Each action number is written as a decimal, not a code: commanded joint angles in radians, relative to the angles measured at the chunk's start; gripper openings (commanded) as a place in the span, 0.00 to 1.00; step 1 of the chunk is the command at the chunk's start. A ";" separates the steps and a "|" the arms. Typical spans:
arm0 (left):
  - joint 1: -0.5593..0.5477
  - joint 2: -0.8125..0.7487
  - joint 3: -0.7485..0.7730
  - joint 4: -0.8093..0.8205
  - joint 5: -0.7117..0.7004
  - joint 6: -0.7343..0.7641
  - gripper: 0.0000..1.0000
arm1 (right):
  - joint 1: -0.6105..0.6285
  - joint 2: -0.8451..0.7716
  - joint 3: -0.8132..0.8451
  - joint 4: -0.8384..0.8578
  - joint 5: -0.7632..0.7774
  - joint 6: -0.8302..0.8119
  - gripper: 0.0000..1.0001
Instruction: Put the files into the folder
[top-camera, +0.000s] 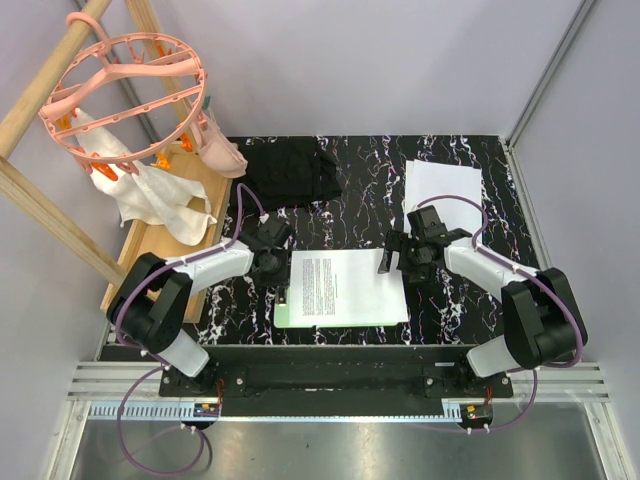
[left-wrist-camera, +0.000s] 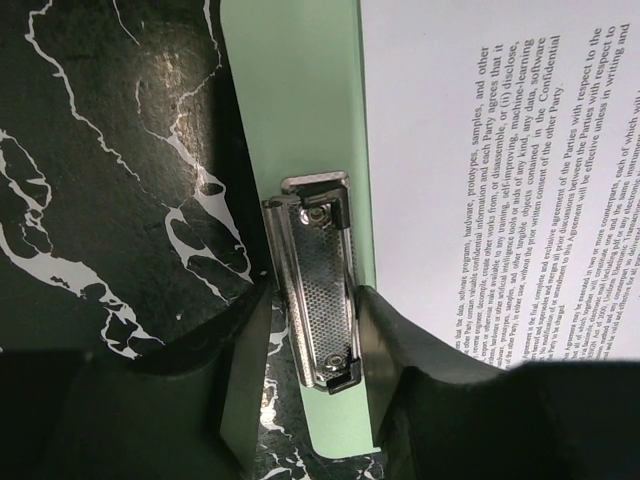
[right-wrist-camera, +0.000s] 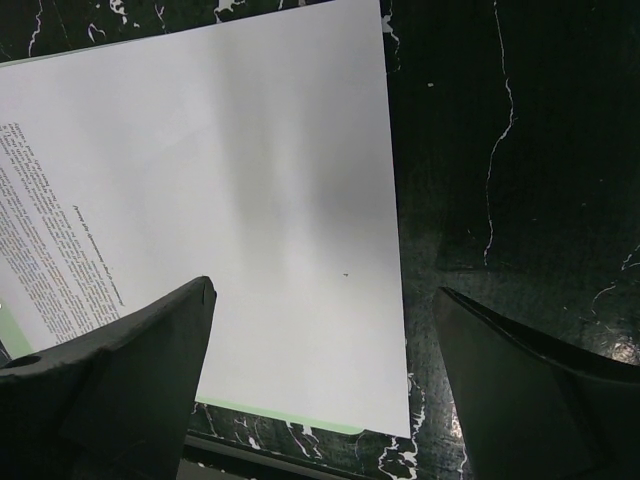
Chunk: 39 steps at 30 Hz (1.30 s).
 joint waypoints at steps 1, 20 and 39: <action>-0.017 0.024 0.013 0.036 -0.036 -0.009 0.41 | -0.005 0.031 -0.003 0.033 -0.006 0.013 1.00; -0.017 0.001 -0.050 0.105 0.036 -0.023 0.00 | -0.007 0.134 -0.020 0.097 -0.084 0.018 0.97; 0.049 -0.160 -0.219 0.340 0.184 -0.118 0.00 | -0.007 0.111 -0.040 0.062 -0.058 0.035 0.90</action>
